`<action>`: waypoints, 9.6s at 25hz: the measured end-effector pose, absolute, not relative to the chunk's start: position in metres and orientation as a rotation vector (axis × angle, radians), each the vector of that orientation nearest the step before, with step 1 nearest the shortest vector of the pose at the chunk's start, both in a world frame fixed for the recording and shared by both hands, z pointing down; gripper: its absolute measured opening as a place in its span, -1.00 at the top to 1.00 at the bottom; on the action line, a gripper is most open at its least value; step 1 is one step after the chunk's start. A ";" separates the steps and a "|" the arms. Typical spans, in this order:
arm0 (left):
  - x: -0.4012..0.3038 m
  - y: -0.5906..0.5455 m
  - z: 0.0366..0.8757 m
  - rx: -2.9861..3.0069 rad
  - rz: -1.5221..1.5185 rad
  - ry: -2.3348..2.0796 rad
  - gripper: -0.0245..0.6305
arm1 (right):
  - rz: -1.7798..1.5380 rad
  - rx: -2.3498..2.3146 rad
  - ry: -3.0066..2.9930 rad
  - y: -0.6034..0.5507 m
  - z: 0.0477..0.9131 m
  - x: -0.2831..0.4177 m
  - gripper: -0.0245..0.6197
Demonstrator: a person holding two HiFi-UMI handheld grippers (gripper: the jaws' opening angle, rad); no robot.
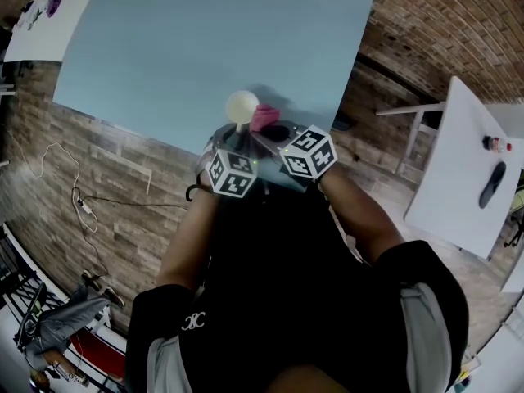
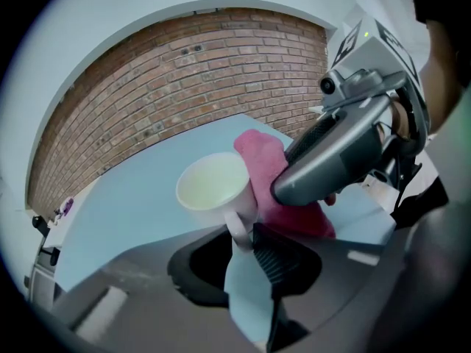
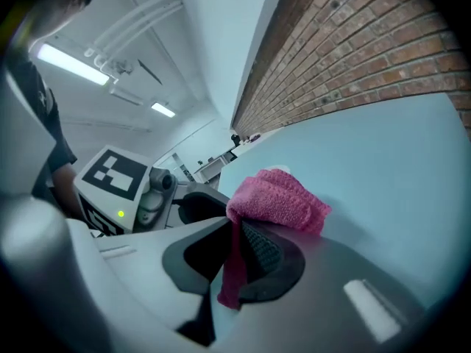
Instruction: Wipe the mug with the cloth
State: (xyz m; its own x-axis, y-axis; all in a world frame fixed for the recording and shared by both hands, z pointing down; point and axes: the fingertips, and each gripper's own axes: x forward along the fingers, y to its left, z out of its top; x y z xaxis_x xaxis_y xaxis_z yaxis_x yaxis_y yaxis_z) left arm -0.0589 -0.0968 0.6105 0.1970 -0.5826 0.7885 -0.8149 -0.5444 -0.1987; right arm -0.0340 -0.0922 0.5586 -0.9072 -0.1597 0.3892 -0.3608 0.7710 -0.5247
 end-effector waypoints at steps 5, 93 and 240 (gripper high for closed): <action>-0.054 -0.096 0.612 2.212 1.258 -1.307 0.62 | 0.728 0.375 -2.532 -0.091 0.590 -0.033 0.80; -0.065 -0.120 0.610 2.070 0.993 -1.289 -0.15 | 0.118 0.345 -2.243 -0.078 0.570 -0.011 0.80; -0.157 -0.124 0.534 2.288 0.356 -1.194 0.92 | 0.391 0.829 -2.402 -0.095 0.545 -0.029 0.80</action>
